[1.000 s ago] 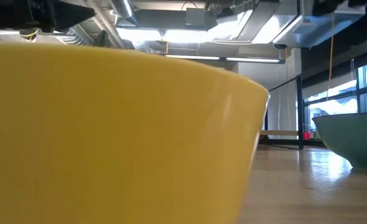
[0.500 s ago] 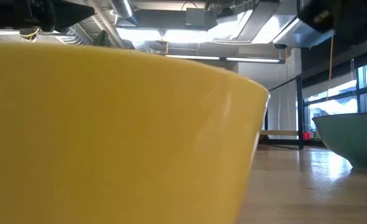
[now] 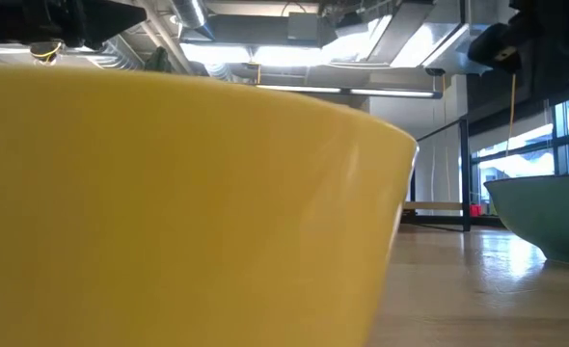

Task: Pick & Place Mini bowls
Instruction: Stack the blue patterned bowl on the blue patterned bowl on the shelf

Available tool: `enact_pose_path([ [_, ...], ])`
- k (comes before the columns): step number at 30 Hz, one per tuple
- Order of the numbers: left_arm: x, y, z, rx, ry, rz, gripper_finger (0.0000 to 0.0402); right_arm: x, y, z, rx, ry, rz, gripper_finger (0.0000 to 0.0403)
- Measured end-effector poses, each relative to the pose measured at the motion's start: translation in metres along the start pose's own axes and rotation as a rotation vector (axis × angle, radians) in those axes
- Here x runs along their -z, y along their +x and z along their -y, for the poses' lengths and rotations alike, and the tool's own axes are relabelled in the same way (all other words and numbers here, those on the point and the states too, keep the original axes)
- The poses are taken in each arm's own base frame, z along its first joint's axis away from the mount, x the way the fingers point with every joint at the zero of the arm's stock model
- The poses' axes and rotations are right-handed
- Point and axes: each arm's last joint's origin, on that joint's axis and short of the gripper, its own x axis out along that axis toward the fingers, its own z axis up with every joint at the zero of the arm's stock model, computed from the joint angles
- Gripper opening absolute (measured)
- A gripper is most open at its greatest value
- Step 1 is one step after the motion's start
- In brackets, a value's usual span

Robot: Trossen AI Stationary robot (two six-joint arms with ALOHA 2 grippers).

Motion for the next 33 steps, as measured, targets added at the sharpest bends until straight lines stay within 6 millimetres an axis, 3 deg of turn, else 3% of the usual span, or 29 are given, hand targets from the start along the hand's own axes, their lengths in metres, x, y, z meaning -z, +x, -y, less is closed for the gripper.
enact_pose_path([
  [7, 0.000, 0.000, 0.000, -0.001, -0.028, -0.001, 0.0005, 0.004, 0.004, 0.002, 0.017, 0.048, -0.022, 0.0094],
  [13, 0.000, 0.000, 0.000, -0.001, 0.018, -0.001, 0.0008, 0.020, 0.021, 0.007, 0.069, 0.038, -0.083, 0.0181],
  [17, 0.000, 0.000, 0.000, -0.002, 0.039, -0.002, 0.0004, 0.031, 0.034, 0.012, 0.151, 0.016, -0.088, 0.0217],
  [33, 0.000, 0.000, 0.000, -0.002, 0.000, -0.002, 0.0004, 0.027, 0.046, 0.014, 0.091, 0.040, -0.012, 0.0214],
])
